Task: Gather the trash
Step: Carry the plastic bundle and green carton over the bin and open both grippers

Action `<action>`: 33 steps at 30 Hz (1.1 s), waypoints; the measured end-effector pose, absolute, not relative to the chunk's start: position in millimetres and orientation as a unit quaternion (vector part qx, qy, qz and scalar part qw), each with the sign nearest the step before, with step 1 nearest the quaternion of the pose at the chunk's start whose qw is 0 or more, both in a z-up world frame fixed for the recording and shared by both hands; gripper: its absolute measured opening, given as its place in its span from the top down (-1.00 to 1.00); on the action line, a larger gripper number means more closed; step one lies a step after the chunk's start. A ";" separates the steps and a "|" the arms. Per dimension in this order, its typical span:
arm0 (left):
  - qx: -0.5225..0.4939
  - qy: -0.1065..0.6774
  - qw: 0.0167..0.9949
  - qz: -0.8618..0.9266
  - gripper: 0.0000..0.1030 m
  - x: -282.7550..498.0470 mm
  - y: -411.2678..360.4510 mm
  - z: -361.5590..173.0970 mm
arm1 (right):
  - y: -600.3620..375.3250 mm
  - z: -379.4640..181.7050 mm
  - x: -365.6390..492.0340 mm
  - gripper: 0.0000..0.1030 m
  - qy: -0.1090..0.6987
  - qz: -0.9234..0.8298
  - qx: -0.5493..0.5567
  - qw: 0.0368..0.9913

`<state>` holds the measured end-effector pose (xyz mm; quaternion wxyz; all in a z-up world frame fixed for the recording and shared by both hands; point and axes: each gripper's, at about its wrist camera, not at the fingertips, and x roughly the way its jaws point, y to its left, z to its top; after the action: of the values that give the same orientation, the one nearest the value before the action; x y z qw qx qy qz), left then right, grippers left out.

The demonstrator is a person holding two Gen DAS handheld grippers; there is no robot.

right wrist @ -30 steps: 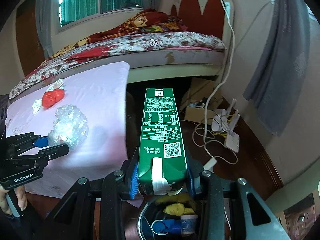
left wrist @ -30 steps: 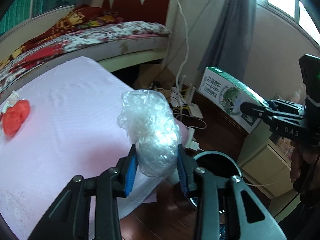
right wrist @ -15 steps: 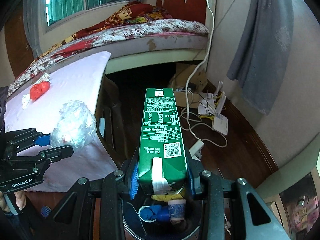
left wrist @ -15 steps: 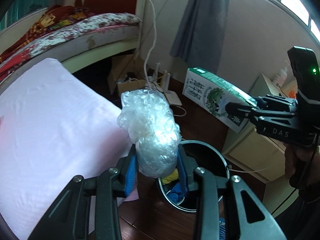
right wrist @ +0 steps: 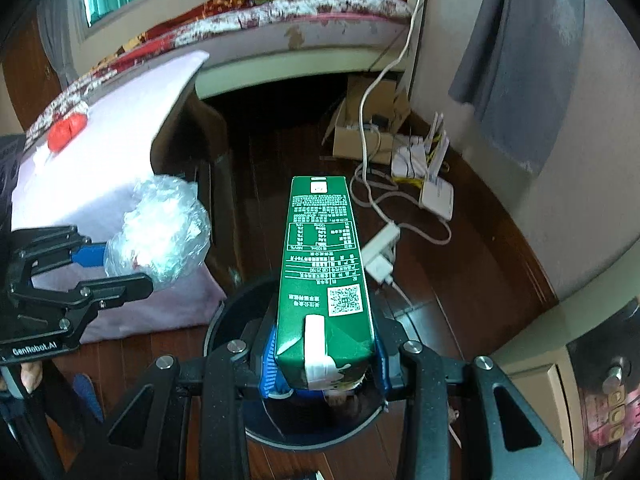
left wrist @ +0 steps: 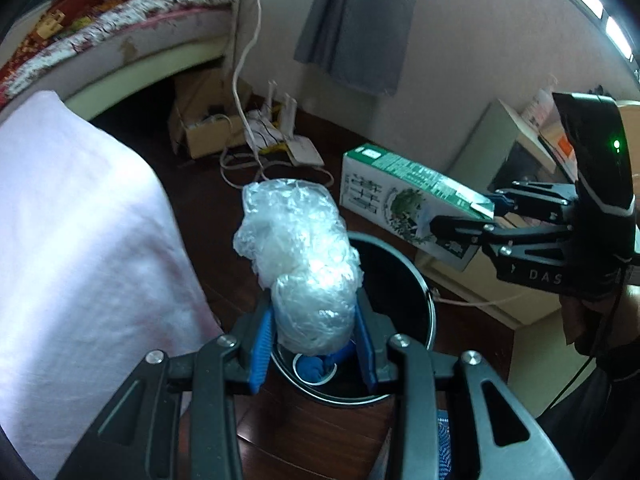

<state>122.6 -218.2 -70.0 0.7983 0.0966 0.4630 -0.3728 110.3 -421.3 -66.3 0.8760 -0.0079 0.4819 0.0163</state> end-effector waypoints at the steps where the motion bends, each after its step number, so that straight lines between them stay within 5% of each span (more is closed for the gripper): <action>1: 0.099 0.466 0.795 -0.375 0.27 121.8 -219.8 -73.1 | -423.1 -71.0 108.0 0.23 0.488 0.020 -0.007 0.873; 15: 0.124 0.547 0.729 -0.392 0.18 116.8 -247.0 -137.6 | -419.1 -141.1 92.6 0.22 0.573 0.057 -0.036 0.817; 17: 0.122 0.549 0.728 -0.392 -0.02 115.5 -247.8 -140.3 | -416.4 -144.7 90.4 0.22 0.577 0.062 -0.040 0.814; 19: 0.125 0.547 0.732 -0.387 -0.50 113.3 -249.8 -143.1 | -415.6 -148.6 90.4 0.18 0.584 0.069 -0.038 0.808; 20: 0.129 0.545 0.736 -0.381 -0.75 113.5 -249.0 -144.4 | -417.5 -152.9 90.7 0.04 0.591 0.059 -0.044 0.803; 21: 0.128 0.544 0.739 -0.376 -0.78 113.4 -249.2 -145.0 | -420.8 -156.8 90.5 -0.50 0.595 0.042 -0.053 0.801; 22: 0.127 0.546 0.740 -0.372 -0.79 114.2 -247.6 -146.2 | -426.3 -158.1 89.6 -0.68 0.593 0.024 -0.060 0.803; 27: 0.127 0.547 0.747 -0.355 -0.86 116.1 -242.0 -145.6 | -450.0 -150.0 93.5 -0.69 0.586 0.003 -0.026 0.810; 30: 0.125 0.536 0.766 -0.333 -0.86 117.4 -235.9 -134.7 | -456.1 -143.5 100.1 -1.00 0.583 -0.018 -0.019 0.812; 33: 0.118 0.525 0.778 -0.324 -0.87 119.8 -229.8 -123.2 | -454.0 -133.7 103.0 -1.00 0.570 -0.031 -0.024 0.821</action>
<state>119.8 -229.8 -123.2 0.7784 0.1182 0.5245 -0.3240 103.0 -454.0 -133.7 0.8210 -0.0241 0.5696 -0.0310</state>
